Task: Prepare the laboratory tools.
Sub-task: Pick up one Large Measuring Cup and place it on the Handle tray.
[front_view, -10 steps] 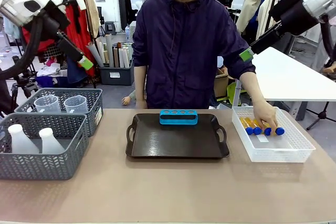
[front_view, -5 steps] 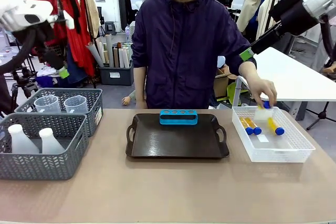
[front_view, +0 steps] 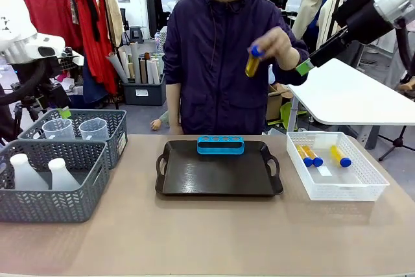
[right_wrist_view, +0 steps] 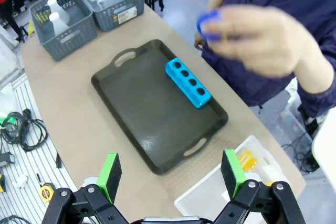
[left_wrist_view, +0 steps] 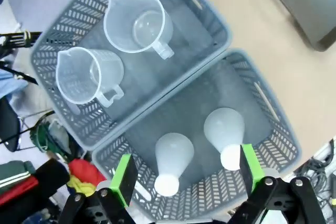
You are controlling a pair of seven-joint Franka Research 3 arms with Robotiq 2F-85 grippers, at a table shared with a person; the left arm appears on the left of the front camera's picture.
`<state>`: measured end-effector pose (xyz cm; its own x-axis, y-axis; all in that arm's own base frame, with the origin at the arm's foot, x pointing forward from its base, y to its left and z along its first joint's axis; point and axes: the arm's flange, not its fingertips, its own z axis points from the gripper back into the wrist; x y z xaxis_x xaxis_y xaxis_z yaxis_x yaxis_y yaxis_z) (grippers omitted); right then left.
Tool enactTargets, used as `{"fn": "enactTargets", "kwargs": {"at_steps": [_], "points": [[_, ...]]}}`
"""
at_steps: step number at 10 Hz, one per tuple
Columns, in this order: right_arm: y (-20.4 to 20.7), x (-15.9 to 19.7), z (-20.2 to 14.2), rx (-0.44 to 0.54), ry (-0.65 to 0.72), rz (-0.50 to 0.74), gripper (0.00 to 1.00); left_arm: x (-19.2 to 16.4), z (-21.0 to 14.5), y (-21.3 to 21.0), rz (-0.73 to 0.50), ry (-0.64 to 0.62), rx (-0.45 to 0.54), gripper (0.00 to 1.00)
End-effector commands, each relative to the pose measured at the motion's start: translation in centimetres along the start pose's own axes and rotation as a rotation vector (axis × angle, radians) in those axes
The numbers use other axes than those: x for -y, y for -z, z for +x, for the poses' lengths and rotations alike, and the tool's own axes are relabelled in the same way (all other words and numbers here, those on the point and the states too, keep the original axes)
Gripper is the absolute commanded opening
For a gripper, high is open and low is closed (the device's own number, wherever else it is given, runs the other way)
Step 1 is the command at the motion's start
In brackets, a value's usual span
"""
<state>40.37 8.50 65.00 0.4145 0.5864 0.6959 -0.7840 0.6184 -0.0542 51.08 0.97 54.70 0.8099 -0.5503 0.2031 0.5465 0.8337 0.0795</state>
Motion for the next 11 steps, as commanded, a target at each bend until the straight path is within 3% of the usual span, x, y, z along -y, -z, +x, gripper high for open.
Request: {"fn": "enactTargets", "kwargs": {"at_steps": [1,4,6,11], "points": [[0.0,0.1,0.0,0.014,0.001,0.015,1.00,0.0,-0.2,-0.6,0.003,0.030,0.008,1.00],[0.0,0.1,0.0,0.014,0.001,0.015,1.00,0.1,0.0,-0.3,0.002,0.012,0.004,1.00],[0.0,0.1,0.0,0.014,0.001,0.015,1.00,-3.2,0.3,3.8,0.052,-0.100,-0.058,1.00],[0.0,0.1,0.0,0.014,0.001,0.015,1.00,-7.8,1.4,8.5,0.146,-0.248,-0.021,1.00]]}}
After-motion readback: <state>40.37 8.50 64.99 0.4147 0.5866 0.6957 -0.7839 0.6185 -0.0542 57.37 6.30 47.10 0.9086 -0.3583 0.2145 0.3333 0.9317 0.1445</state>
